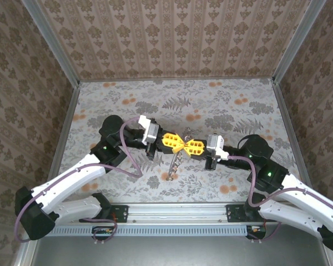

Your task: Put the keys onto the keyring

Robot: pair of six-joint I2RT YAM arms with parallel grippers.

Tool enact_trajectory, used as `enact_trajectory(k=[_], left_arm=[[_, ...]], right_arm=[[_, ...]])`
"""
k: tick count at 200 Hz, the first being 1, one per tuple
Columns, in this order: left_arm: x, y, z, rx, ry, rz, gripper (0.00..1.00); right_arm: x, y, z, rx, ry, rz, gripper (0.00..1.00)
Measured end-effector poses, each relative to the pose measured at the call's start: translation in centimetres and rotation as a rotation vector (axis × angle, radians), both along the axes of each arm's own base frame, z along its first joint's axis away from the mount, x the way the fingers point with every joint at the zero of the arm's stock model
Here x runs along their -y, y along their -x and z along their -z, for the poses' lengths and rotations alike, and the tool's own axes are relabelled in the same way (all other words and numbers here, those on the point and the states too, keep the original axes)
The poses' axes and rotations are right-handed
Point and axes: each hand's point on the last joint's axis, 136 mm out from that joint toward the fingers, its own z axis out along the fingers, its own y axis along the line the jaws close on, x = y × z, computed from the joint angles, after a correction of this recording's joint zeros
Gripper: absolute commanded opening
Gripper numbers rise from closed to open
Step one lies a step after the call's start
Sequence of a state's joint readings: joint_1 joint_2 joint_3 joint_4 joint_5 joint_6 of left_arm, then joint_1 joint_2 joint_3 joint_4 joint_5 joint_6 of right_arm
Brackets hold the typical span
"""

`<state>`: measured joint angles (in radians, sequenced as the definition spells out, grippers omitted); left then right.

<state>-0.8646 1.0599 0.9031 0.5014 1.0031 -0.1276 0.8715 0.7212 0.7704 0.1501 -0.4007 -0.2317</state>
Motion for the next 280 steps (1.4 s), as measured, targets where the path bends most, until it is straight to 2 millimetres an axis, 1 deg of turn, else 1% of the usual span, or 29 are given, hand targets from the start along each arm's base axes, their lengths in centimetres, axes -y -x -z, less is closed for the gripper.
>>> enact_trajectory(k=[21, 36, 50, 67, 78, 93, 103, 112, 146, 157, 173, 187, 243, 280], left_arm=[[0.2, -0.2, 0.3, -0.006, -0.026, -0.013, 0.00], [0.5, -0.6, 0.5, 0.004, -0.083, -0.059, 0.12], [0.6, -0.7, 0.1, 0.031, -0.143, -0.116, 0.23], [0.4, -1.0, -1.2, 0.089, -0.195, -0.203, 0.29], [-0.1, -1.3, -1.9, 0.131, -0.223, -0.265, 0.30], [-0.7, -1.7, -2.0, 0.169, -0.275, -0.331, 0.32], [-1.0, -1.9, -1.5, 0.181, -0.317, -0.359, 0.32], [-1.0, -2.2, -0.6, 0.185, -0.362, -0.376, 0.33], [-0.2, -3.6, 4.1, 0.165, -0.547, -0.404, 0.33], [0.1, -3.8, 5.0, 0.160, -0.578, -0.401, 0.34], [0.0, -3.9, 5.6, 0.161, -0.605, -0.410, 0.33], [-0.1, -3.9, 6.0, 0.160, -0.622, -0.415, 0.30], [-0.1, -4.0, 6.4, 0.163, -0.650, -0.420, 0.30], [0.2, -4.0, 7.6, 0.157, -0.699, -0.414, 0.31]], right_arm=[[0.1, -0.1, 0.3, -0.005, 0.005, 0.008, 0.00], [0.3, -0.4, 0.6, -0.011, 0.009, 0.029, 0.00], [0.4, -0.8, 0.8, -0.019, 0.015, 0.054, 0.00], [0.2, -1.4, 2.1, -0.052, 0.058, 0.076, 0.00], [-0.1, -1.9, 3.2, -0.078, 0.091, 0.090, 0.00], [-0.4, -2.5, 4.5, -0.108, 0.131, 0.109, 0.00], [-0.4, -2.8, 5.0, -0.120, 0.146, 0.119, 0.00], [-0.4, -2.9, 5.3, -0.126, 0.153, 0.126, 0.00], [-0.3, -3.1, 5.5, -0.131, 0.161, 0.137, 0.00], [-0.2, -3.2, 5.9, -0.142, 0.176, 0.147, 0.00], [-0.4, -3.5, 6.6, -0.156, 0.195, 0.152, 0.00], [-0.5, -3.5, 6.9, -0.162, 0.204, 0.151, 0.00], [-0.4, -3.8, 6.9, -0.163, 0.206, 0.167, 0.00], [-0.3, -4.0, 7.0, -0.163, 0.207, 0.182, 0.00]])
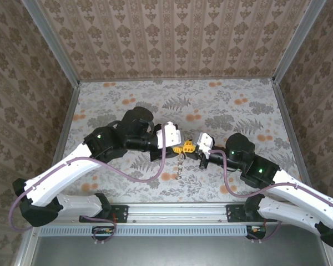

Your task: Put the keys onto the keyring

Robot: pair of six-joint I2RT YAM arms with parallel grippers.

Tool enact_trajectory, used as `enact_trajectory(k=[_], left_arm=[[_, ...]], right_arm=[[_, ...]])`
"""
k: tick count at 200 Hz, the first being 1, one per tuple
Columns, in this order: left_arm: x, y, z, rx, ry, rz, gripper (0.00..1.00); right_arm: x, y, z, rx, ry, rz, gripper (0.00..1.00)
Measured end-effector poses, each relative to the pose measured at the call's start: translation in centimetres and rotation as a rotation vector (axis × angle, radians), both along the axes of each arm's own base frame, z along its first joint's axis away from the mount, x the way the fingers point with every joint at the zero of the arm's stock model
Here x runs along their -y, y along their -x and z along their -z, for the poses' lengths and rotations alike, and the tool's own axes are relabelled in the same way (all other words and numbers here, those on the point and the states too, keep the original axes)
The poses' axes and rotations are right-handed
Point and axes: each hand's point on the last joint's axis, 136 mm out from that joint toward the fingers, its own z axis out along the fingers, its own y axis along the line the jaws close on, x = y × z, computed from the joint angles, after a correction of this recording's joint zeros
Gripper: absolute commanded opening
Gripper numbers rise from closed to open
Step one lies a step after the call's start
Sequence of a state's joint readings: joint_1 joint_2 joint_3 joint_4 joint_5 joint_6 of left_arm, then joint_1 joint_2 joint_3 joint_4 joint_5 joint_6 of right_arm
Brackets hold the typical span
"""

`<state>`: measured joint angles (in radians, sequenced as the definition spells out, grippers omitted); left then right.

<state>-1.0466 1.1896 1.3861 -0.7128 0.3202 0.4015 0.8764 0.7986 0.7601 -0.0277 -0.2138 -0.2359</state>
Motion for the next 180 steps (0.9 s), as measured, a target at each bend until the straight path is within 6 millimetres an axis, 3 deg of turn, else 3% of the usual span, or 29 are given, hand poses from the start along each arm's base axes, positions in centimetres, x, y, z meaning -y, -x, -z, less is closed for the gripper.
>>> enact_trajectory(k=[25, 49, 102, 114, 180], left_arm=[[0.2, -0.2, 0.1, 0.000, -0.011, -0.005, 0.23], [0.2, -0.2, 0.1, 0.009, -0.012, 0.002, 0.00], [0.1, -0.3, -0.2, 0.019, 0.012, 0.006, 0.00], [-0.2, -0.2, -0.4, 0.012, 0.042, 0.014, 0.00], [-1.8, 2.1, -3.5, -0.046, 0.316, 0.149, 0.00]], right_arm=[[0.1, -0.1, 0.2, -0.004, 0.006, 0.008, 0.00], [0.1, -0.2, 0.2, -0.003, 0.007, 0.013, 0.00], [0.1, -0.2, 0.1, -0.001, 0.005, 0.011, 0.00], [0.0, 0.0, -0.1, 0.003, -0.003, 0.000, 0.05], [-0.1, 2.1, -3.4, 0.076, -0.105, -0.096, 0.17]])
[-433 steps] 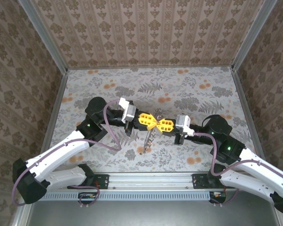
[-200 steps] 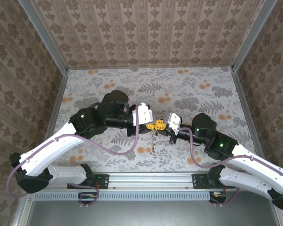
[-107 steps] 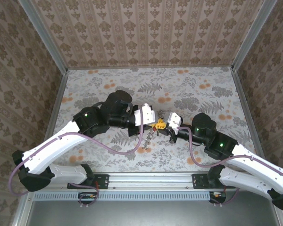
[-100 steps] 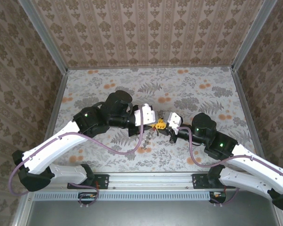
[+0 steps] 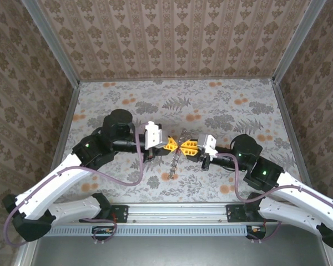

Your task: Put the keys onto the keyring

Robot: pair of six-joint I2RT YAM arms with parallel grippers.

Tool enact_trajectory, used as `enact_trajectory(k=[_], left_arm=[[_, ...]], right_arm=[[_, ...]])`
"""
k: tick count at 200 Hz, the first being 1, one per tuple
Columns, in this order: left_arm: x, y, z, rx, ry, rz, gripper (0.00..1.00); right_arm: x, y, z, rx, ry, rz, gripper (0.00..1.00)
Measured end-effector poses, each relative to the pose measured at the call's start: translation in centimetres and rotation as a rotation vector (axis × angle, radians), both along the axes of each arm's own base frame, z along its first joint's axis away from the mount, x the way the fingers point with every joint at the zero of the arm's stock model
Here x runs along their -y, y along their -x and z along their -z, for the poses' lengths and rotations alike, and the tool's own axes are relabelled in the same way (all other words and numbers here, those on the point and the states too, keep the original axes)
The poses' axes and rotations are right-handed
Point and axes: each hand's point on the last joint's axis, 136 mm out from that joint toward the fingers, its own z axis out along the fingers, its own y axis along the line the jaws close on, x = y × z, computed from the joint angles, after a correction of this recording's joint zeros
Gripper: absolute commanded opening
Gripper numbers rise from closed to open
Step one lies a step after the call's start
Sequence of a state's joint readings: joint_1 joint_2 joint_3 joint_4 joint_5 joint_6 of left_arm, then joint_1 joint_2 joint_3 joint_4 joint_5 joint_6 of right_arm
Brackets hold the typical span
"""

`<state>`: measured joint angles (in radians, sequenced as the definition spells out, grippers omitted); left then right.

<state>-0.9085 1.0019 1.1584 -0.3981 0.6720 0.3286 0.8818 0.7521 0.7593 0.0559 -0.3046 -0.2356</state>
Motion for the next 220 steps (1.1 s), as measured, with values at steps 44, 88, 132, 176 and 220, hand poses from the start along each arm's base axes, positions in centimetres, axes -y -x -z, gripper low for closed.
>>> enact_trajectory(k=[44, 88, 132, 176, 220], left_arm=[[-0.1, 1.4, -1.5, -0.024, 0.127, 0.100, 0.00], [0.1, 1.5, -2.1, -0.034, 0.170, 0.119, 0.00], [0.0, 0.7, -2.6, -0.030, 0.198, 0.096, 0.00], [0.0, 0.1, -2.2, -0.044, 0.192, 0.068, 0.00], [-0.8, -3.6, 0.2, -0.094, 0.087, -0.144, 0.00]], right_arm=[[-0.1, 0.8, -0.2, 0.009, -0.012, -0.042, 0.16], [-0.1, 1.2, -0.1, 0.011, -0.017, -0.063, 0.09], [0.0, 1.5, -0.3, 0.020, -0.029, -0.070, 0.10], [0.3, 0.9, -0.3, 0.019, -0.033, -0.034, 0.24], [2.0, -2.7, 0.5, -0.021, -0.021, 0.197, 0.44]])
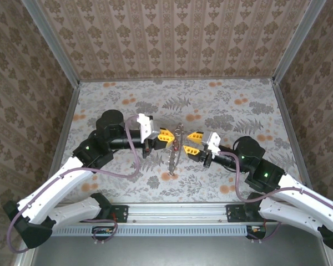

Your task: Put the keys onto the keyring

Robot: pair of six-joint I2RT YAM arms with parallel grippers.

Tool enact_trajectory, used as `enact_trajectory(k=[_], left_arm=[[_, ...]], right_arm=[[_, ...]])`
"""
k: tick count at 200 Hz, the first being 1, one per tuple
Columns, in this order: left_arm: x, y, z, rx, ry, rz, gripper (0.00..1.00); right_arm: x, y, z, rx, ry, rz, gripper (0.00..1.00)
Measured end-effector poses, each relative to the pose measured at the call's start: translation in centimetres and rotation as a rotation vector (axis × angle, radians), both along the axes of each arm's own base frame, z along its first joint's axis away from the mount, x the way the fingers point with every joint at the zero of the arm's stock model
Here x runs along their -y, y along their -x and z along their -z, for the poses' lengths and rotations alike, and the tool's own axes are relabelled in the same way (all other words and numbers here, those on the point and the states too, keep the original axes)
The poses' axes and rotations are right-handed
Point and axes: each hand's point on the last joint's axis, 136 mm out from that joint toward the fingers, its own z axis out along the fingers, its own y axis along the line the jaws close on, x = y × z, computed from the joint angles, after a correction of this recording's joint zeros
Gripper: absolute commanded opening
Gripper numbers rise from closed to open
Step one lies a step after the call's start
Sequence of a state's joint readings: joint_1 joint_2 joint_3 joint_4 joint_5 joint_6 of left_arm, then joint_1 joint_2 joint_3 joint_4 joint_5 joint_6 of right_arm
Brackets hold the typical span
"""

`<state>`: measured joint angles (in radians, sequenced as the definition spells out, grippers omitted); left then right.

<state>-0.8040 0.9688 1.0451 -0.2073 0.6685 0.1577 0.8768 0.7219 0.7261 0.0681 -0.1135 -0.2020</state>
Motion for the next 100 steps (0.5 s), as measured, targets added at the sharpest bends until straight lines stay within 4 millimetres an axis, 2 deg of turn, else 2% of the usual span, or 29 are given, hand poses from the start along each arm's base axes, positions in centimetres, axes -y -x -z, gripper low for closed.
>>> enact_trajectory(k=[22, 42, 71, 82, 100], left_arm=[[-0.5, -2.2, 2.1, -0.037, -0.074, -0.115, 0.00], [-1.0, -4.4, 4.8, -0.076, -0.147, -0.209, 0.00], [-1.4, -7.2, 10.6, -0.167, -0.305, -0.314, 0.00], [-1.3, -7.9, 12.7, -0.202, -0.365, -0.339, 0.00], [-1.2, -8.9, 15.6, -0.246, -0.438, -0.365, 0.00]], right_arm=[[2.0, -2.3, 1.0, -0.075, -0.022, 0.150, 0.52], [4.3, -4.4, 3.2, -0.171, -0.037, 0.279, 0.57], [6.9, -6.5, 6.2, -0.297, -0.046, 0.409, 0.66], [7.4, -6.9, 6.9, -0.324, -0.046, 0.434, 0.71], [7.7, -7.3, 7.6, -0.362, -0.056, 0.456, 0.75]])
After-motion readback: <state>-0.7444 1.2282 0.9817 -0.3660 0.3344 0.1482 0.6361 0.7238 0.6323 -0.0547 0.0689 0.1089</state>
